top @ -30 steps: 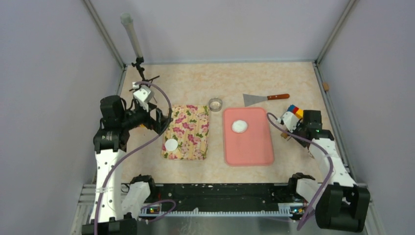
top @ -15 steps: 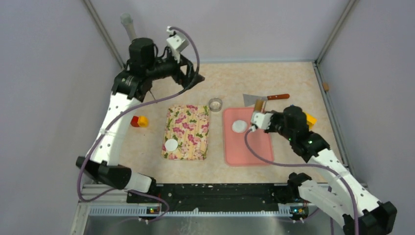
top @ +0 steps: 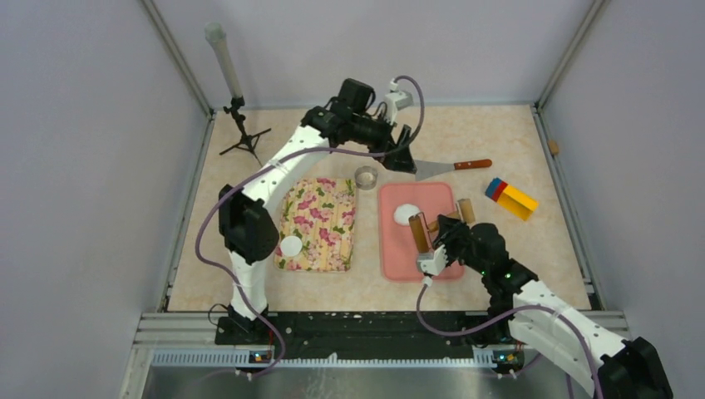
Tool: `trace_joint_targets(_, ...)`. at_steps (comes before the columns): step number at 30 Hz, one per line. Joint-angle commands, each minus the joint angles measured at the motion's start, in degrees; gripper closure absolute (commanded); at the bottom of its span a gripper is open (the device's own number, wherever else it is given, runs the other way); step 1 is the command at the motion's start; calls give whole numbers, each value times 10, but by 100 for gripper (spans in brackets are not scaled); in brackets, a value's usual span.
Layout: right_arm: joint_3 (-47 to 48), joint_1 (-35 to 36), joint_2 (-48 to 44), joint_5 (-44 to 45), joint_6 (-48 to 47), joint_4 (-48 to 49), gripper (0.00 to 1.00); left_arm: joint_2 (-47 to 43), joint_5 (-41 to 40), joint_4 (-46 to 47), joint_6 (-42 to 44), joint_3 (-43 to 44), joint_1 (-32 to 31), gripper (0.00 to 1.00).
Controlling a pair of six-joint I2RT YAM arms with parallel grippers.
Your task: Roll out the dumpling wrappers from the dough
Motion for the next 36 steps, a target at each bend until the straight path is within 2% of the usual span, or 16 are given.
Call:
trace_joint_targets(1, -49, 16, -13, 9, -123, 203, 100, 36, 32, 5, -36, 26, -55, 1)
trace_joint_targets(5, -73, 17, -16, 14, -152, 264, 100, 66, 32, -21, -18, 35, -86, 1)
trace_joint_targets(9, -71, 17, -22, 19, -155, 261, 100, 72, 14, -43, 5, 27, -102, 1)
trace_joint_targets(18, -75, 17, -28, 22, -159, 268, 100, 66, -9, -77, 62, 2, -133, 17)
trace_joint_targets(20, -74, 17, -29, 23, -159, 267, 100, 66, -26, -85, 74, 2, -141, 29)
trace_joint_targets(23, -75, 18, -32, 26, -160, 266, 100, 72, -68, -105, 89, 10, -154, 41)
trace_joint_targets(27, -73, 17, -32, 30, -161, 248, 100, 89, -132, -142, 109, 35, -170, 45)
trace_joint_targets(32, -71, 17, -28, 35, -168, 240, 100, 106, -201, -162, 114, 42, -185, 64)
trace_joint_targets(36, -74, 18, -25, 33, -178, 248, 100, 111, -227, -159, 113, 43, -191, 72)
